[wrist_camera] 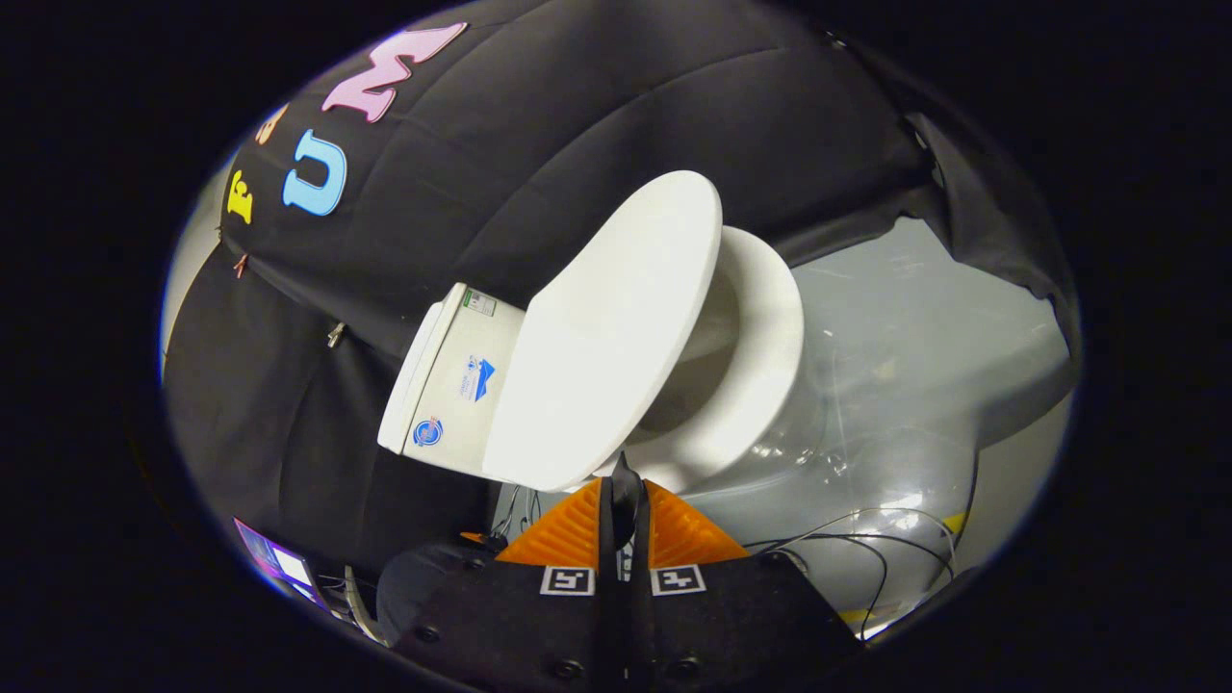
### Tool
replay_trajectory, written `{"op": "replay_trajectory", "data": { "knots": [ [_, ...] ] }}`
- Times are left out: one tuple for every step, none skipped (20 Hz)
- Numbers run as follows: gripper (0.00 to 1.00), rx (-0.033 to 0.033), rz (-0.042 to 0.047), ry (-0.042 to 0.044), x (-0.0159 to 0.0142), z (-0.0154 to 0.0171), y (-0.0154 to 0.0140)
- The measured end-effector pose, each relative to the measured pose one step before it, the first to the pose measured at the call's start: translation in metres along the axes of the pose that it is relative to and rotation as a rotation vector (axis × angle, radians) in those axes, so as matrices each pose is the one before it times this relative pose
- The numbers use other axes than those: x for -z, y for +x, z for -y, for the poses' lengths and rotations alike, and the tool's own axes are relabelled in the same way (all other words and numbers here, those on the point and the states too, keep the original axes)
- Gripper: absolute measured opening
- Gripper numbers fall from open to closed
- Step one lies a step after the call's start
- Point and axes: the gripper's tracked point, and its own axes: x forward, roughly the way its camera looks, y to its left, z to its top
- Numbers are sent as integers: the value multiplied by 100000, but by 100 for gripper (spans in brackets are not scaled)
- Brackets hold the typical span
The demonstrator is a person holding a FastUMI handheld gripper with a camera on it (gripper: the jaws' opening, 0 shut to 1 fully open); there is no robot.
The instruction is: Open the toilet lid.
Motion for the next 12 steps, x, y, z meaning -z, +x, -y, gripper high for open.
{"op": "replay_trajectory", "data": {
  "knots": [
    [7, 1488, 840, -4520, -286, -932, -351],
    [7, 1338, 1170, -4581, -572, -944, -468],
    [7, 787, 1445, -4452, -738, -1098, -528],
    [7, 169, 1552, -3771, -758, -1445, -681],
    [7, 44, 1458, -2803, -737, -1146, -369],
    [7, 254, 321, -1535, -773, -1255, -481],
    [7, 507, 44, -2216, -617, -1257, -385],
    [7, 443, -73, -2710, -523, -1301, -230],
    [7, 185, 117, -2312, -739, -1273, -156],
    [7, 422, 74, -1925, -787, -1186, -143],
    [7, 534, -79, -1176, -378, -855, 97],
    [7, 86, 629, -959, -400, -865, -153]
  ]
}}
